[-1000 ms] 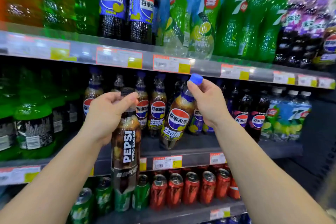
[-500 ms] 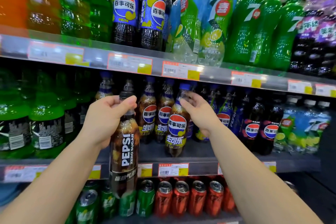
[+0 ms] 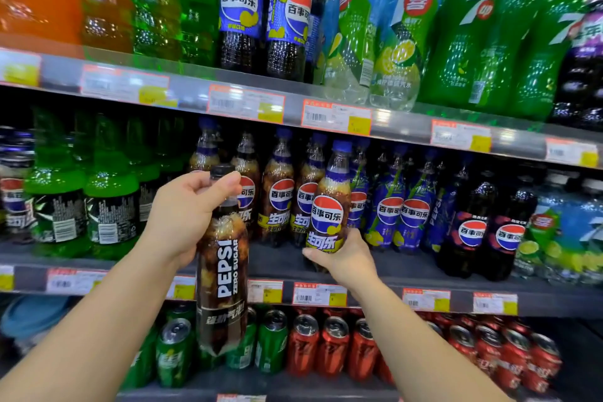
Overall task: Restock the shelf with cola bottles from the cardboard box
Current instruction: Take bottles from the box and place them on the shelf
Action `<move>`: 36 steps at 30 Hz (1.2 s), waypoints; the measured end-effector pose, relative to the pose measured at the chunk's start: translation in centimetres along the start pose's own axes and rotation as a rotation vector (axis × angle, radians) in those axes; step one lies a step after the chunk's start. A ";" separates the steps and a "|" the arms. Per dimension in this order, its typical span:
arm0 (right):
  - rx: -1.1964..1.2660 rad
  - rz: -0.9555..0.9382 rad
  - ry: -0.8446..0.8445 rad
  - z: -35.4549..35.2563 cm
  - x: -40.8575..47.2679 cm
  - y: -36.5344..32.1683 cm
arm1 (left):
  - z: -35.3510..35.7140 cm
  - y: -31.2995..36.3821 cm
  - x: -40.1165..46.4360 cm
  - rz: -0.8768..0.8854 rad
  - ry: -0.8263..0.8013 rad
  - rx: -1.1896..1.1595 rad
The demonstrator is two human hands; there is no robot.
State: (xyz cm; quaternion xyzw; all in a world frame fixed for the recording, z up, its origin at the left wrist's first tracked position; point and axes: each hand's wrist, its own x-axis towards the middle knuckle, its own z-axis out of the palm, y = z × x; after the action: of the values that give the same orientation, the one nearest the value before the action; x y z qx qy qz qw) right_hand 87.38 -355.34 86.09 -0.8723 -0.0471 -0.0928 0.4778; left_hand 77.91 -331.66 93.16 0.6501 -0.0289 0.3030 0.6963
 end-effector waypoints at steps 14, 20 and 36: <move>0.118 -0.180 -0.338 13.3 -1.1 -9.4 | -9.7 1.9 -0.5 -0.007 0.225 0.076; 0.082 -0.194 -0.319 16.1 -1.2 -10.9 | -11.8 2.2 -0.4 0.002 0.242 0.104; 0.336 -0.291 -0.681 8.7 -3.5 -11.4 | -6.1 1.8 0.8 0.048 0.199 0.074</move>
State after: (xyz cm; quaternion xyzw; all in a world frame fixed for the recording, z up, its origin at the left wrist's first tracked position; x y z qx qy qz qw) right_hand 83.00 -341.86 90.20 -0.7472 -0.3401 0.1437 0.5526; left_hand 75.56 -325.83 94.18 0.6410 0.0362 0.3834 0.6639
